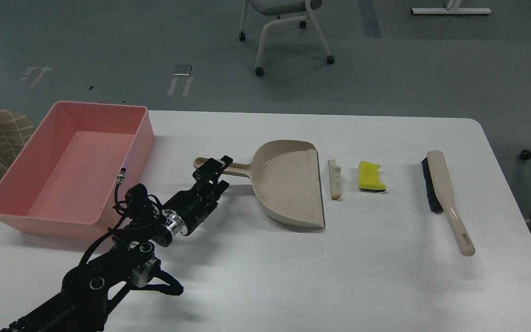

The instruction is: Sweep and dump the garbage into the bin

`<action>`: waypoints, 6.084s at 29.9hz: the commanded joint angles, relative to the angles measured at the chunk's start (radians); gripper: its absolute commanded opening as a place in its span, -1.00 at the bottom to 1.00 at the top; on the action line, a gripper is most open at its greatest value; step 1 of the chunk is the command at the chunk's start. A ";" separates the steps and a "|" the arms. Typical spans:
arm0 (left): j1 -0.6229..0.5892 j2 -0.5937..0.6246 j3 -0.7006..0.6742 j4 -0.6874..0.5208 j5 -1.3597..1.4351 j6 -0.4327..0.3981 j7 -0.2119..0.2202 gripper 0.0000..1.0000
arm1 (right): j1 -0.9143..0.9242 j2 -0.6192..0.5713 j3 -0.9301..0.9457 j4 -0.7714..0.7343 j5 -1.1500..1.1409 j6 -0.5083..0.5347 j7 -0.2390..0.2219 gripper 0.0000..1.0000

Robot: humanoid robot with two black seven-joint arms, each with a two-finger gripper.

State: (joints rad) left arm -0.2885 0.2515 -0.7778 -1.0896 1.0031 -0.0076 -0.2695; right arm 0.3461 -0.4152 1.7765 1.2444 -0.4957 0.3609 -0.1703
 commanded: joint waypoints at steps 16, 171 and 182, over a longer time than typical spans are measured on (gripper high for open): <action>-0.087 -0.035 0.000 0.102 -0.011 0.003 -0.004 0.24 | 0.004 0.000 0.000 -0.005 0.000 -0.002 0.000 1.00; -0.073 0.019 0.051 0.155 0.009 0.060 -0.119 -1.00 | -0.234 -0.017 -0.680 0.369 -1.414 0.128 -0.107 -1.00; -0.073 0.019 0.049 0.155 0.008 0.064 -0.131 -1.00 | -0.108 0.067 -0.785 0.343 -1.367 0.128 -0.116 -1.00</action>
State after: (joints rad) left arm -0.3619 0.2704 -0.7271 -0.9341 1.0125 0.0562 -0.3988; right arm 0.2100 -0.3655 1.0227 1.5986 -1.8828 0.4887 -0.2814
